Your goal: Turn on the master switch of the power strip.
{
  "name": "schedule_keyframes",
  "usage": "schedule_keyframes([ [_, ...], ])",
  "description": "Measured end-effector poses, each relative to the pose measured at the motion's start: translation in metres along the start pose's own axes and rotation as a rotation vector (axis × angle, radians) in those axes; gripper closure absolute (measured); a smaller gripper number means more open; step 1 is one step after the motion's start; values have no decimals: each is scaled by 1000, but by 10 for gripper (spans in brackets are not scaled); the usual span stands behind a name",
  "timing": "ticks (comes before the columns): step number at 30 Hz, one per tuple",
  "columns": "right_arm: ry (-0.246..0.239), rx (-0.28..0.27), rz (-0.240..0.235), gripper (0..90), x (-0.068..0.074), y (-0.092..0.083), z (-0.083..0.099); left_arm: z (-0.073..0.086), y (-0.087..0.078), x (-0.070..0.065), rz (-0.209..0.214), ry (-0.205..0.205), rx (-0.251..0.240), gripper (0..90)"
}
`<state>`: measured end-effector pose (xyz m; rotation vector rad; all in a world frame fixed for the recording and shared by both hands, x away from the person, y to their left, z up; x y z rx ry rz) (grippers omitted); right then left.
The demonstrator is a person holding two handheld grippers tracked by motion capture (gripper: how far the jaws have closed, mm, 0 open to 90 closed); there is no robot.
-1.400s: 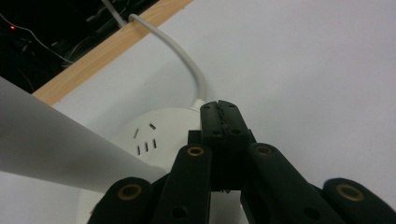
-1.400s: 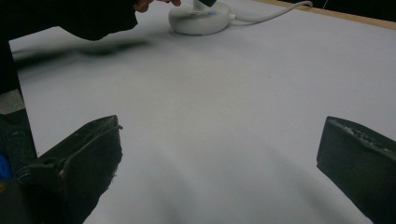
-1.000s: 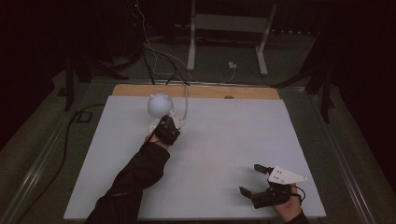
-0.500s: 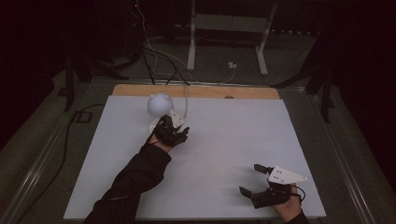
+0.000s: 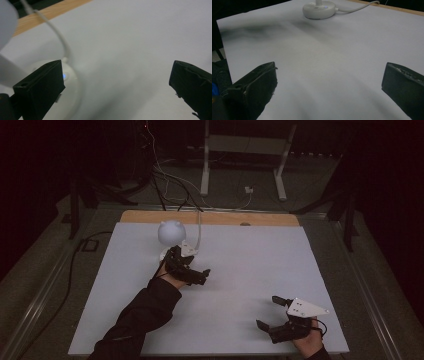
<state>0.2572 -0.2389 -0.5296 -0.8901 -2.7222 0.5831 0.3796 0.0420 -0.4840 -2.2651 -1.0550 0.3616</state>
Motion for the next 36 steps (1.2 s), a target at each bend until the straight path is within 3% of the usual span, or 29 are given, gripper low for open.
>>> schedule_keyframes([
  [7, -1, 3, -1, 0, 0, 1, 0, 5, -18, -8, 82, 25, 0, 2],
  [11, 1, 8, -2, 0, 0, 2, 1, 12, -23, -9, 97, 39, 7, 2],
  [31, -2, 10, -2, 0, 1, 2, 1, 65, -36, 6, 72, 80, 100, 2],
  [36, -4, 11, -3, 0, 1, 2, 1, 75, -42, 7, 79, 84, 94, 2],
])
Point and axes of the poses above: each handheld gripper's, and its own axes: y roughly forward along the jaws, z roughly out of its underside, x roughly to its left, the point moved 6 cm from there along y, roughly forward along the jaws, and after that the axes turned 2 degrees about -z, right-handed, at the moved point
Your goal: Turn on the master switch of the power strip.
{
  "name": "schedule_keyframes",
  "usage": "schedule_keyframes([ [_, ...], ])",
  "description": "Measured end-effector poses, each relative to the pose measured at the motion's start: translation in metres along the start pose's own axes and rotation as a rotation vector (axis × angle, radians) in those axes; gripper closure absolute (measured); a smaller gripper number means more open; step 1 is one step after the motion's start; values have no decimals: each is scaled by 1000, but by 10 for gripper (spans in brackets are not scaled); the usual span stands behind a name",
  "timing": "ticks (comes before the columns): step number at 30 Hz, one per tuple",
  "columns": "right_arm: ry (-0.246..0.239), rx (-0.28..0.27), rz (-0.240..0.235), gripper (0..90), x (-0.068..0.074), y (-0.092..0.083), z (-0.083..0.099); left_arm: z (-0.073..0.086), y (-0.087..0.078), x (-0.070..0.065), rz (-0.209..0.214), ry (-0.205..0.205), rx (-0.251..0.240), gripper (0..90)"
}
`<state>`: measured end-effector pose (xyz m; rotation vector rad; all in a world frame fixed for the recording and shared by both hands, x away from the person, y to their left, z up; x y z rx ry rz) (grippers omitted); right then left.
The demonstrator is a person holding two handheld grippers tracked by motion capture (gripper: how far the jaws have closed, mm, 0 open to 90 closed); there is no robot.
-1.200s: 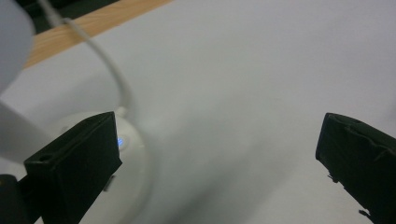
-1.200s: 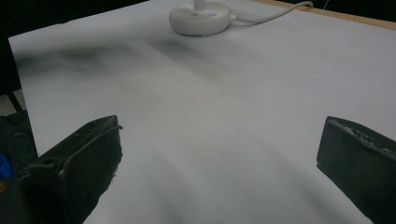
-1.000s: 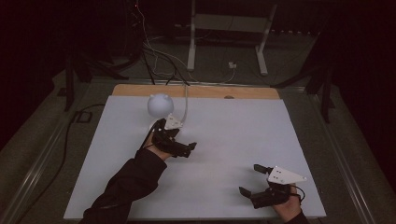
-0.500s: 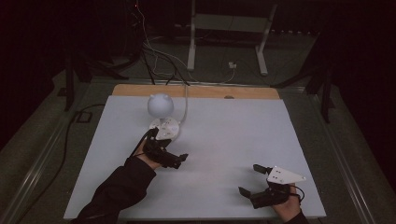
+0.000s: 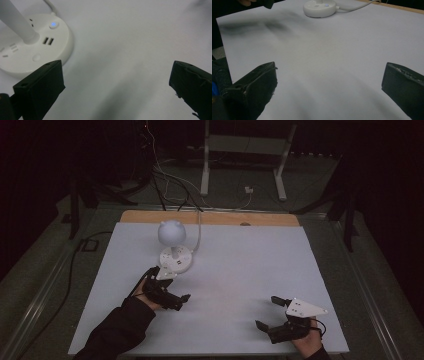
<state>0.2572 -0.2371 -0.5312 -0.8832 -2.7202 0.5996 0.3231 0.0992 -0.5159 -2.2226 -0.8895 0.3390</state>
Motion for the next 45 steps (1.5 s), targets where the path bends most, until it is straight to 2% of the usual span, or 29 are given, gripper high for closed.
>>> schedule_keyframes([
  [6, 0, 1, -1, 0, 0, 0, 0, 17, -7, 1, 0, 6, 3, 2],
  [8, -1, 3, -1, 0, 0, 1, 0, 23, -10, 0, 13, 13, -1, 3],
  [13, -1, 9, -3, 0, 1, 1, 1, 38, -18, 0, -4, 7, 11, 2],
  [19, -3, 13, -5, 0, 1, 2, 1, 54, -26, 1, 16, 12, 10, 3],
  [23, -3, 17, -7, 0, 1, 3, 2, 64, -29, 4, 11, 7, 7, 2],
  [27, -1, 20, -7, 0, 1, 3, 2, 74, -31, 11, 7, -26, -8, 3],
  [31, -2, 23, -9, 0, 1, 3, 3, 84, -32, 16, 5, -35, -11, 2],
  [34, -1, 26, -9, 0, 1, 4, 3, 92, -32, 20, 11, -67, -4, 3],
  [36, -2, 26, -9, 0, 1, 4, 3, 94, -34, 22, 12, -83, -20, 3],
  [45, -3, 27, -9, 0, 1, 4, 3, 104, -38, 18, 49, -129, -45, 3],
])
Point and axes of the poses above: each handheld gripper's, and its own axes: y roughly forward along the jaws, z roughly out of its underside, x roughly to its left, the point moved 6 cm from there along y, roughly forward along the jaws, and after that the axes turned 2 degrees about -z, right-handed, at the moved point
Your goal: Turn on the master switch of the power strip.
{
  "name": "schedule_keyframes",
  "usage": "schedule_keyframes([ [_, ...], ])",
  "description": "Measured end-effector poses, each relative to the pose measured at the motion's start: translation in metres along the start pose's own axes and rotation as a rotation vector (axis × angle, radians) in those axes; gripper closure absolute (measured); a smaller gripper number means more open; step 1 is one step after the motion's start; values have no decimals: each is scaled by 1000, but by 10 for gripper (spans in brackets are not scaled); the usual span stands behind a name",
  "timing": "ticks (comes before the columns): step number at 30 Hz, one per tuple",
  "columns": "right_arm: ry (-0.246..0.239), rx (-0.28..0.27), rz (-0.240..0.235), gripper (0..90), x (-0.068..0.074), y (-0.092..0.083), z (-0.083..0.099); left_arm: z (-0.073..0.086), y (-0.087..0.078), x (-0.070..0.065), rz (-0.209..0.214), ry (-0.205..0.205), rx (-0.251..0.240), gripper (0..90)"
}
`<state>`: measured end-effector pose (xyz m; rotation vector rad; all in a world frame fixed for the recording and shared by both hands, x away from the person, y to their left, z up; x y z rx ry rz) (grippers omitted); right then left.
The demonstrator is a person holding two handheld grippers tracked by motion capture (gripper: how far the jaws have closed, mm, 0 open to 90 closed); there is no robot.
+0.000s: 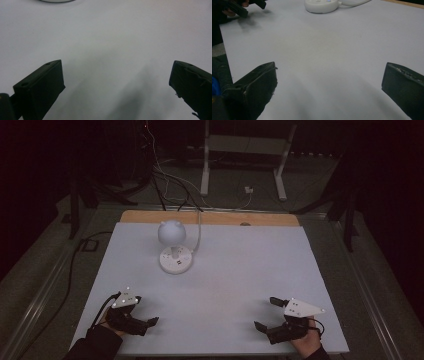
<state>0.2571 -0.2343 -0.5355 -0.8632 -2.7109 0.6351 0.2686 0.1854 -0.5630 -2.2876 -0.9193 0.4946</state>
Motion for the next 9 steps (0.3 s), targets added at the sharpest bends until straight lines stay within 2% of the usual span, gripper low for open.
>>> schedule_keyframes([
  [9, -3, 4, -3, 0, 0, 2, 0, -2, 5, -2, -2, 13, 2, 3],
])
Point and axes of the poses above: each handheld gripper's, and its own axes: y roughly forward along the jaws, z roughly out of its underside, x roughly to its left, the point moved 6 cm from there along y, roughly forward along the jaws, and after that the axes turned 2 degrees about -z, right-handed, at the moved point
